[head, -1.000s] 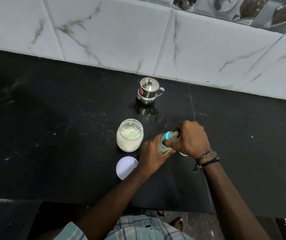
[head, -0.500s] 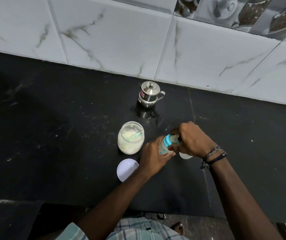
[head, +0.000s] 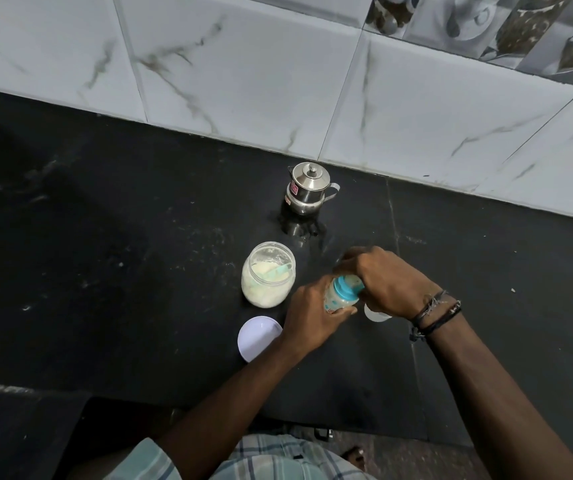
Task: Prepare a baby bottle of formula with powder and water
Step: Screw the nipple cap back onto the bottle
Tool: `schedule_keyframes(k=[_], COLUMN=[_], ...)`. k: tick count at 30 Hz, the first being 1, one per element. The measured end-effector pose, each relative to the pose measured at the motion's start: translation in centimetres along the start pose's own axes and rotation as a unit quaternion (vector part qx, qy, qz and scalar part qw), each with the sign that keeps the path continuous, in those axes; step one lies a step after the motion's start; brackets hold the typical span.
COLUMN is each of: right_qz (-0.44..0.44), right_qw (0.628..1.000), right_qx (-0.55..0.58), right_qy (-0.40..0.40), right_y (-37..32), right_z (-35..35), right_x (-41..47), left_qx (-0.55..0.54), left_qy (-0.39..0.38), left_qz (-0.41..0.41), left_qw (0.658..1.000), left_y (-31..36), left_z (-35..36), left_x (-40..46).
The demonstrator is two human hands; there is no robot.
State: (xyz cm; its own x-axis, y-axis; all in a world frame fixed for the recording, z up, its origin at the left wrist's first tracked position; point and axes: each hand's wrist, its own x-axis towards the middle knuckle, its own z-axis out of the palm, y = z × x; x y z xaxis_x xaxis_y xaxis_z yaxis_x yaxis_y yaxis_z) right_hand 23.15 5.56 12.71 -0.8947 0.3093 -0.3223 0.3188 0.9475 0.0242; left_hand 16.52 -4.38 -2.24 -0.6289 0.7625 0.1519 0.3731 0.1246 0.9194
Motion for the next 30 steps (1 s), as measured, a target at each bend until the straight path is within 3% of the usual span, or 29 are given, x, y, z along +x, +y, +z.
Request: schedule_keyframes(k=[9, 30], right_qz=[0.087, 0.006], right_qw=[0.996, 0.998], right_qx=[0.017, 0.053], right_qy=[0.028, 0.019], right_y=[0.17, 0.2], right_z=[0.82, 0.23], right_x=[-0.13, -0.31], left_qx=[-0.006, 0.002], left_qy=[-0.023, -0.009], left_qz=[-0.007, 0.004], left_qw=[1.0, 1.0], left_y=[0.26, -0.32], left_z=[-0.19, 0.11], left_x=[0.0, 0.07])
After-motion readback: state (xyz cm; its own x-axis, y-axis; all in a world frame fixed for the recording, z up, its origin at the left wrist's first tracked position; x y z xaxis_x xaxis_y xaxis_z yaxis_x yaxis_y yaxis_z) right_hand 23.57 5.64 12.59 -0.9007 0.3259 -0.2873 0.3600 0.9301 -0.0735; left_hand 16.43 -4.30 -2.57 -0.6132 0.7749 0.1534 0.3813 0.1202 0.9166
